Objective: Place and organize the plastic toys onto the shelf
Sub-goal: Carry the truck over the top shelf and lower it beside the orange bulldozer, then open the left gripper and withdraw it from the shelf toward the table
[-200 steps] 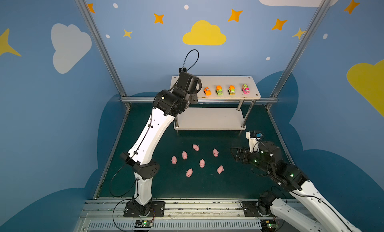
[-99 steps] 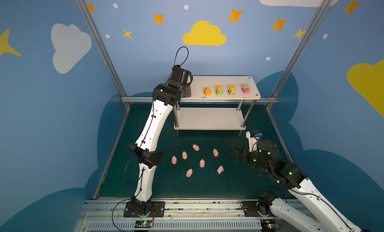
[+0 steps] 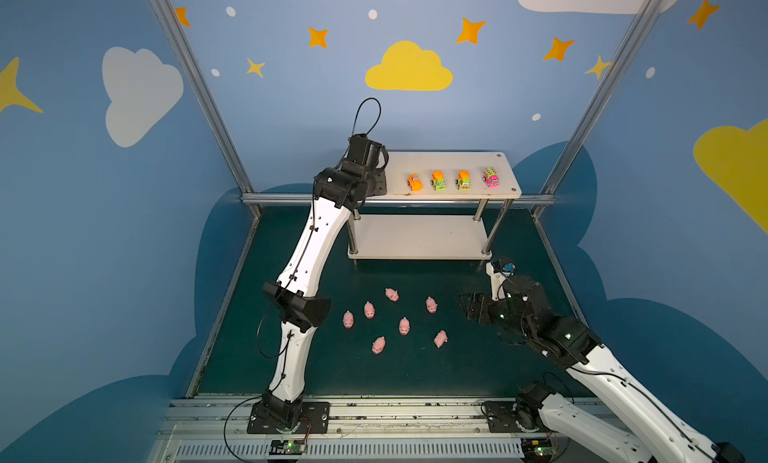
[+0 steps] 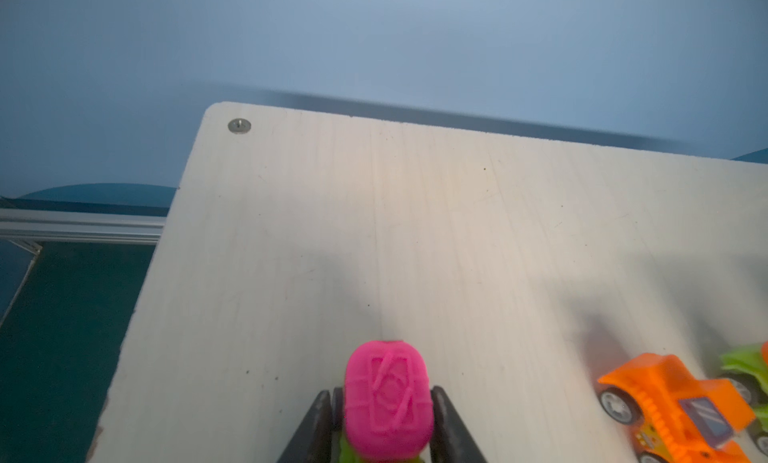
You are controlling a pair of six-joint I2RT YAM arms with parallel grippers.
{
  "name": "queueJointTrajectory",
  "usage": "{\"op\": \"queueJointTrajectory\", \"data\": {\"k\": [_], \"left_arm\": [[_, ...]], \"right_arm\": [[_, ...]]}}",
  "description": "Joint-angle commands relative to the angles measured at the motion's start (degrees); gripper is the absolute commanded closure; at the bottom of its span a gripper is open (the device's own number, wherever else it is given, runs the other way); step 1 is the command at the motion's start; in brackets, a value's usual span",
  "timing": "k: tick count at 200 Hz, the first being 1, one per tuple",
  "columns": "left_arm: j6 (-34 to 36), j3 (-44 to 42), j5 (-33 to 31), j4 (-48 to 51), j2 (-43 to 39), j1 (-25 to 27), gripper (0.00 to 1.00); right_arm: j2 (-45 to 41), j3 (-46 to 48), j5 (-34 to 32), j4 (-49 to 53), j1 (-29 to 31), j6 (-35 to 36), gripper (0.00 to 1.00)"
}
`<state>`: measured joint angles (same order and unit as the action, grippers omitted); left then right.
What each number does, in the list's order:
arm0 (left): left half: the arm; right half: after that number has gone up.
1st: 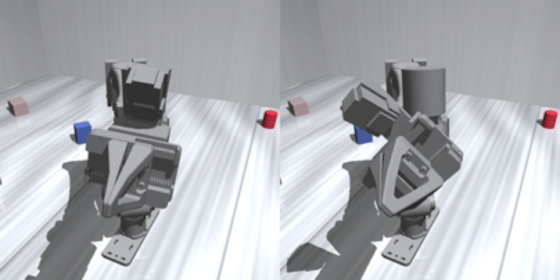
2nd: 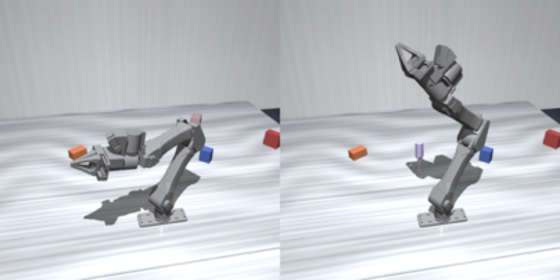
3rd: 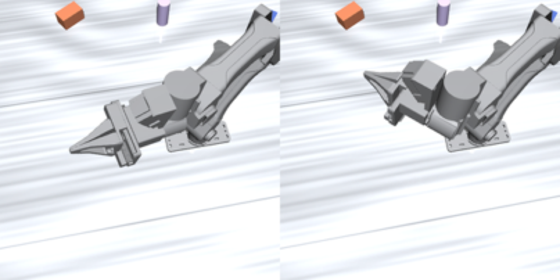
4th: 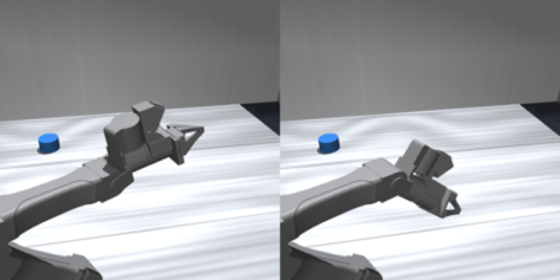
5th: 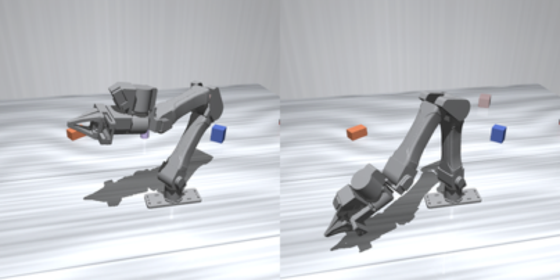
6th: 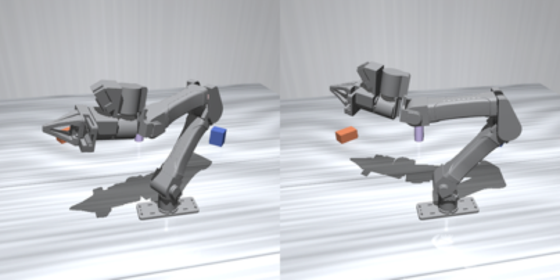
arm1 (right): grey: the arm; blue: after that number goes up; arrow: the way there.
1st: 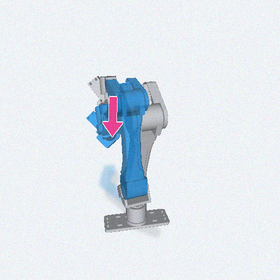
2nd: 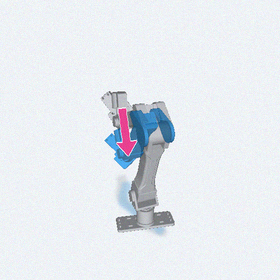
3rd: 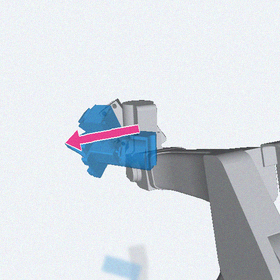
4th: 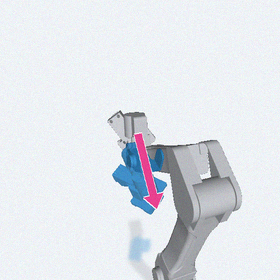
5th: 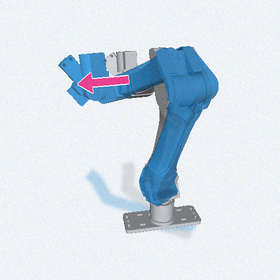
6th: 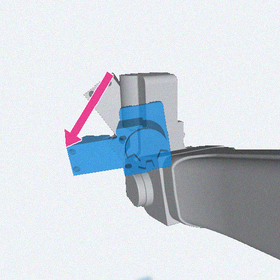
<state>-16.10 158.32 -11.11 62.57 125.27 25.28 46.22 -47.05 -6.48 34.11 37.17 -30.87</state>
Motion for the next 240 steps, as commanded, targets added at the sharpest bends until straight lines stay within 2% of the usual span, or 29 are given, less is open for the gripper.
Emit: {"op": "queueJointTrajectory", "data": {"k": [1, 56, 130, 175, 194, 213, 240], "left_arm": [[0.4, 0.3, 0.0, -0.6, 0.1, -0.4, 0.57], [1.5, 0.4, 0.2, -2.5, -1.0, -0.6, 0.41], [1.9, 0.4, 2.4, -8.4, -5.1, -0.4, 0.34], [3.2, -0.3, 1.3, -6.4, -9.4, 0.4, 0.19], [4.1, -4.0, 1.0, -6.3, -12.9, 1.5, 0.08], [5.5, -11.8, 0.4, -8.4, -18.2, 3.1, 0.00], [5.7, -29.2, -2.1, -15.2, -28.4, 5.3, 0.00]], "right_arm": [[-0.1, -1.6, -0.9, -0.8, -0.3, 0.1, 0.21], [0.0, -2.2, -0.8, -0.6, -0.8, 0.6, 0.21], [-1.5, -2.6, -0.5, -0.4, -0.9, 0.9, 0.21], [-2.8, -2.0, -0.7, -0.1, -0.9, 0.5, 0.21], [-2.7, -1.6, -0.6, -0.2, -0.9, 0.6, 0.21], [-3.0, -0.6, -0.2, -0.6, -0.9, 0.6, 0.21], [-4.3, 1.9, 0.3, -2.3, -0.9, 0.1, 0.21]]}}
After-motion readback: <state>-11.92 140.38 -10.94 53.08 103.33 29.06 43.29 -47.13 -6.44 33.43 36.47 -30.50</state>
